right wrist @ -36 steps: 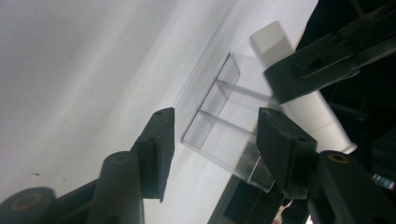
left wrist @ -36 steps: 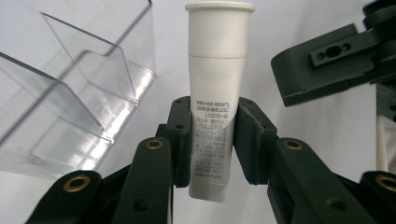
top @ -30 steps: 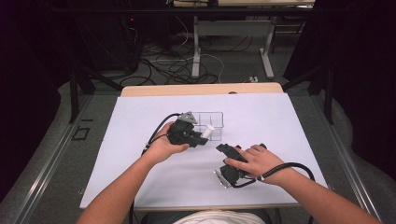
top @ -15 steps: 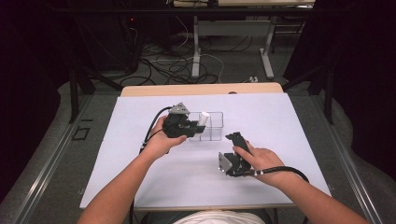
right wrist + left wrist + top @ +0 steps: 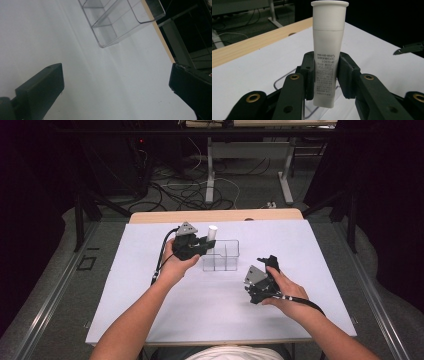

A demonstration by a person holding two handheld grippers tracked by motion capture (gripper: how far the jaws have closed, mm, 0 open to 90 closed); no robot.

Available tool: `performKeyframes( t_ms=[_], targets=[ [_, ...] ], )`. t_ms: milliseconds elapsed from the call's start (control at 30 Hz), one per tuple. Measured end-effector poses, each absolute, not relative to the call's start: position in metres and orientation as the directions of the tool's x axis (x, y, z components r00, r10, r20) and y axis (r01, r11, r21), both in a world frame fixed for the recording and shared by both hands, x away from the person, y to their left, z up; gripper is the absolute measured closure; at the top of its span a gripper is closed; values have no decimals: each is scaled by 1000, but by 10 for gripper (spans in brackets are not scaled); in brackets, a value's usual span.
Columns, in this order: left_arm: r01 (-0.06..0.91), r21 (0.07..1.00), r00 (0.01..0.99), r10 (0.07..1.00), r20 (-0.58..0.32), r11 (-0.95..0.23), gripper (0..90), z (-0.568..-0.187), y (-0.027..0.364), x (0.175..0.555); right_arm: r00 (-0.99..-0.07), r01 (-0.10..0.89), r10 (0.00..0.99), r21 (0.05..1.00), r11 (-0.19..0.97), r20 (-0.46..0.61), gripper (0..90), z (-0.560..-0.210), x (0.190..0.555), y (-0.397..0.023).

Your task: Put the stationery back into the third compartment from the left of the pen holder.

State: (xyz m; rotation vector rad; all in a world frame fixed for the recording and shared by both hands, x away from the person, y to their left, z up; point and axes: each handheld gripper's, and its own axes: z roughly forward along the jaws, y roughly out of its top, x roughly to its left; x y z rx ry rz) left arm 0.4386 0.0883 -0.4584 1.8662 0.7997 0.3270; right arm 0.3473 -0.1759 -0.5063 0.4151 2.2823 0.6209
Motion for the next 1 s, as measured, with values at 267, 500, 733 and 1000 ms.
performKeyframes(
  t_ms=[267,500,733,1000],
  targets=[
    [371,911,724,670,-164,-178,694,-460,60,439,-634,191,596,647,738,-493,0,-513,352,-196],
    [395,908,701,685,-198,-142,694,-472,34,439,-592,243,673,698,674,-443,0,-513,356,-212],
    [397,908,692,694,-200,-135,695,-483,18,438,-584,259,695,715,649,-419,4,-512,357,-218],
    [397,905,674,718,-174,-154,696,-492,8,438,-589,251,694,722,645,-415,13,-512,356,-218]
  ],
)
